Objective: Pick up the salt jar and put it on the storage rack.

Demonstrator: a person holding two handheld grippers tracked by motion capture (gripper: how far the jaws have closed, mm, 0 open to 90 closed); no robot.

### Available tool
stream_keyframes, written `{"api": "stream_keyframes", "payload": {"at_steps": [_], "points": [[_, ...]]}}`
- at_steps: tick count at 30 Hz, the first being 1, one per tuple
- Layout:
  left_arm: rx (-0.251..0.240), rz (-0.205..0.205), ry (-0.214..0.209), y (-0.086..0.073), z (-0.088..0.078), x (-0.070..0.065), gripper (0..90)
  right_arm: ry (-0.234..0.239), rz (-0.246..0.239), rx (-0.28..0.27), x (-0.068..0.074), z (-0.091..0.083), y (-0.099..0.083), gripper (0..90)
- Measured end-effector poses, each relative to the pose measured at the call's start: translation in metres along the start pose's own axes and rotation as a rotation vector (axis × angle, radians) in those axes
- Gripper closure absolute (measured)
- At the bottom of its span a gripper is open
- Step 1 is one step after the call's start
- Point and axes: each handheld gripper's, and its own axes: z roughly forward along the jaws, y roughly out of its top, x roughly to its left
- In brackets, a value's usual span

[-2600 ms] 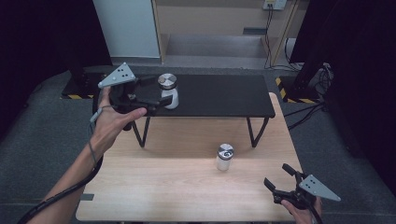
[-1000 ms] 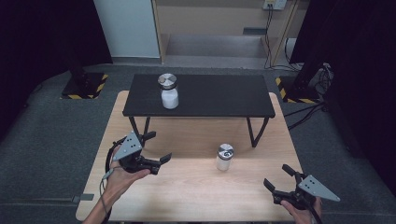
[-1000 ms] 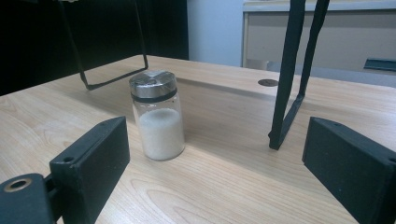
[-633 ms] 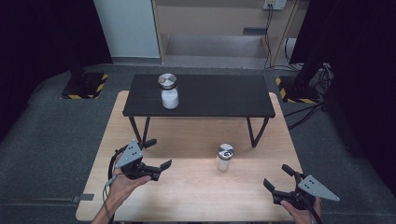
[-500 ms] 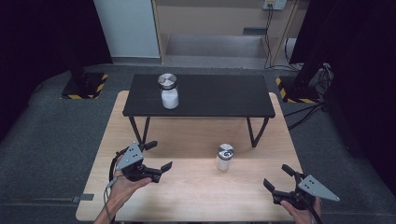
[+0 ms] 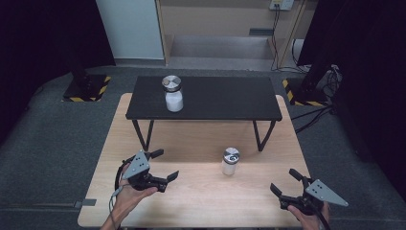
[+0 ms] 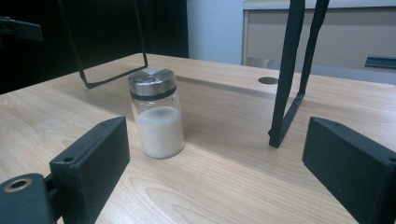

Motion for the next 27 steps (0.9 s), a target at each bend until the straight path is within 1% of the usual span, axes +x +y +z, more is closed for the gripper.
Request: {"api": "stream_keyframes", "payload": {"at_steps": [1, 4, 11, 14, 17, 21, 24, 27], "points": [[0.003, 0.002, 0.001, -0.0002, 0.0001, 0.0000, 4.3, 0.000, 0.000, 0.001, 0.0000, 0.0001, 0.0000, 7.4], [0.003, -0.010, 0.001, -0.0035, -0.0001, 0.0004, 4.3, 0.003, 0.001, 0.004, -0.0002, 0.0004, 0.0003, 7.4], [0.009, 0.001, 0.014, -0.0068, -0.0015, -0.0009, 4.3, 0.005, -0.001, 0.005, -0.0017, 0.0015, -0.0001, 7.4], [0.007, -0.004, 0.015, -0.0074, -0.0018, -0.0009, 4.3, 0.004, -0.001, 0.005, -0.0015, 0.0014, -0.0002, 7.4], [0.015, 0.004, 0.015, -0.0069, -0.0015, -0.0009, 4.3, 0.001, 0.000, 0.004, -0.0016, 0.0013, -0.0002, 7.4], [0.008, -0.013, 0.013, -0.0085, -0.0017, -0.0002, 4.3, -0.002, 0.010, 0.006, -0.0018, 0.0013, -0.0006, 7.4], [0.004, -0.009, 0.018, -0.0088, -0.0020, -0.0005, 4.3, -0.005, 0.011, 0.007, -0.0019, 0.0010, -0.0007, 7.4], [0.001, -0.015, 0.020, -0.0095, -0.0030, 0.0003, 4.2, -0.007, 0.012, 0.004, -0.0016, 0.0004, -0.0010, 7.4]]}}
